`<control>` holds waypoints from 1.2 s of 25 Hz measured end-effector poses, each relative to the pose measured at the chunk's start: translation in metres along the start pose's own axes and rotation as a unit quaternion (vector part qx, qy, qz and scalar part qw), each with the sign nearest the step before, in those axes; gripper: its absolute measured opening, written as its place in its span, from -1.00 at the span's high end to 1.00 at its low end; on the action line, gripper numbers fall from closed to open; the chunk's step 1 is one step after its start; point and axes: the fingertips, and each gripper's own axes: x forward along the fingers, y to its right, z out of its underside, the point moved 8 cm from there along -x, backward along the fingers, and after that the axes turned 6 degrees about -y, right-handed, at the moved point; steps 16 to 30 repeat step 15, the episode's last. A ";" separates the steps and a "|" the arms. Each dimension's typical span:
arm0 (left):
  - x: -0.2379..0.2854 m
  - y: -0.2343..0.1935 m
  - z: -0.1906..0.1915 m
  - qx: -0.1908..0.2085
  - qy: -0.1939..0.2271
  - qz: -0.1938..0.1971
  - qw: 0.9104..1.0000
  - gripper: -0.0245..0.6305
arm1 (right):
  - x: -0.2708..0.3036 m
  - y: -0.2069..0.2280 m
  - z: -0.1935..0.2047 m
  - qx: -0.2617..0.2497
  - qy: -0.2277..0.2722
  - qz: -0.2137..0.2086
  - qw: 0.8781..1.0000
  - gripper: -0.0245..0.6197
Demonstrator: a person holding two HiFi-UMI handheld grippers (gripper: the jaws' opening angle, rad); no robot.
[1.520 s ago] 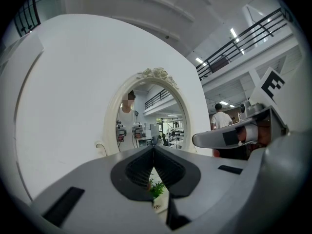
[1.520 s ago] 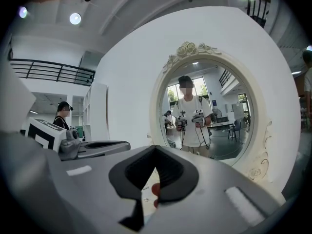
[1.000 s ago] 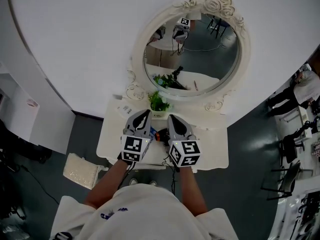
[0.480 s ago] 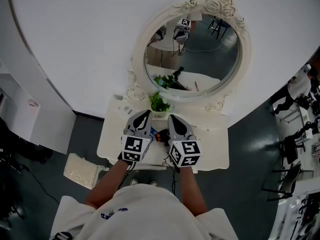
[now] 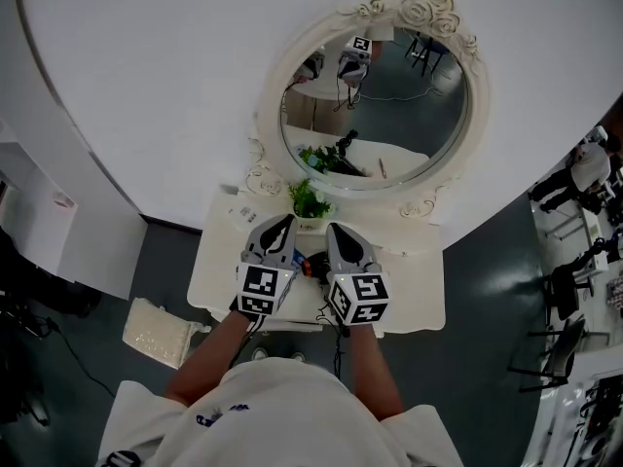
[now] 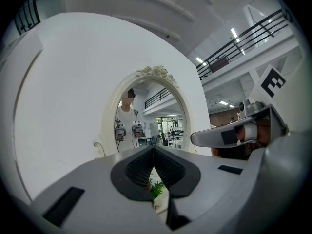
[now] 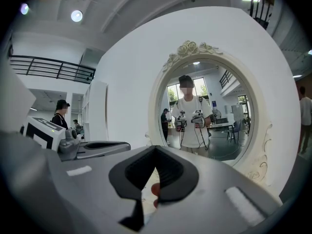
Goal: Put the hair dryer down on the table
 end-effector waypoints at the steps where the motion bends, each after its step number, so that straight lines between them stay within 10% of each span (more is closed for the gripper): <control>1: 0.001 0.000 0.000 0.000 -0.001 0.001 1.000 0.89 | 0.001 0.001 0.000 0.000 0.000 0.000 1.000 0.90; 30: 0.005 0.001 -0.008 -0.004 0.010 0.002 1.000 0.90 | 0.005 0.003 0.000 -0.006 0.000 -0.001 1.000 0.90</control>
